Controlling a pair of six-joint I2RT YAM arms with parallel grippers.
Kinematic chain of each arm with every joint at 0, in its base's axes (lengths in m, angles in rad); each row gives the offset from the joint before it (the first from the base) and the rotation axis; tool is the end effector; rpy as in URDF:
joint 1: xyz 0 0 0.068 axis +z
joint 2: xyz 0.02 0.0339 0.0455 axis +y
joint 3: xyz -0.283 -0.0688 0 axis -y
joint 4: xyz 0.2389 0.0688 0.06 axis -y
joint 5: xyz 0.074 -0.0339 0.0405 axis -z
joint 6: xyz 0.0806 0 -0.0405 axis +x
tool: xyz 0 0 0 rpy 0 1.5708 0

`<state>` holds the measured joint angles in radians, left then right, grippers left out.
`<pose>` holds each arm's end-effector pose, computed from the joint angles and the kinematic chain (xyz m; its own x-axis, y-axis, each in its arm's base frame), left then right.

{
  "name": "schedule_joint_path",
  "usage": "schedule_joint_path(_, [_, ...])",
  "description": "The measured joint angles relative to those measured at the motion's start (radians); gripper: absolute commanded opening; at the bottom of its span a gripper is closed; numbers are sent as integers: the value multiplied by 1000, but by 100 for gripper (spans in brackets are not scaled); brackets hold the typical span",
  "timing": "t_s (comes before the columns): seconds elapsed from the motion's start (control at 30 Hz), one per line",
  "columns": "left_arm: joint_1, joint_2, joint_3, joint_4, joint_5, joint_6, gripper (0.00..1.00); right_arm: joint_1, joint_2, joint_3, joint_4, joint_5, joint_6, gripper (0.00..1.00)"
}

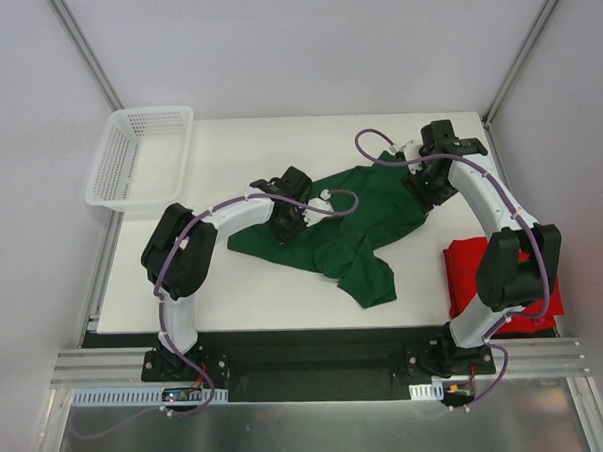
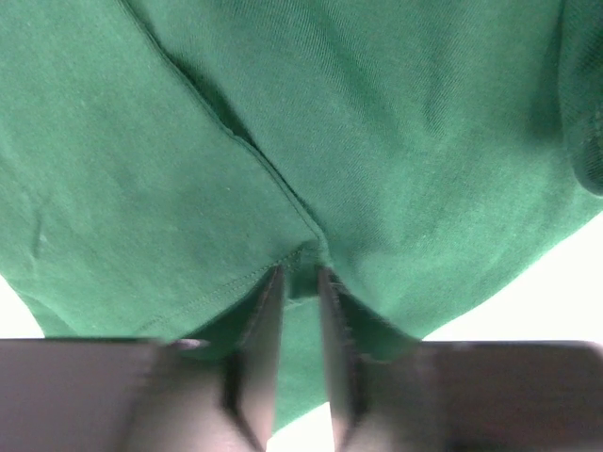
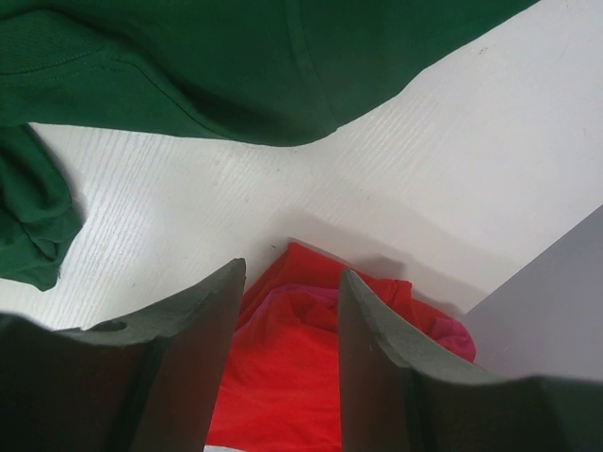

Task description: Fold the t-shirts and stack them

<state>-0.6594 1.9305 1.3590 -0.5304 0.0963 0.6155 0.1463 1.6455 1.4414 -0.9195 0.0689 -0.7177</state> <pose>0.3293 -0.2651 0.1621 -0.2038 0.8851 -0.4185 0.9330 0.3051 0.1909 0.3510 0.0461 0.2668 -0.5957 -0.7510 -0.2849 -0.6740 0.6603 -0.3312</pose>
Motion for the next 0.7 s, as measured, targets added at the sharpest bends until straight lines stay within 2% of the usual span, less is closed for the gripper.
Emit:
schedule_joint_path(0.3, [0,0,-1,0,-5,5,0,0,0,0,0,2,0,49])
schedule_joint_path(0.47, [13,0,17,-8,-64,34,0,0,0,-6,3,2,0,49])
schedule_joint_path(0.7, [114,-1,267,-2,-187,118,0,0,0,-42,5,3,0,49])
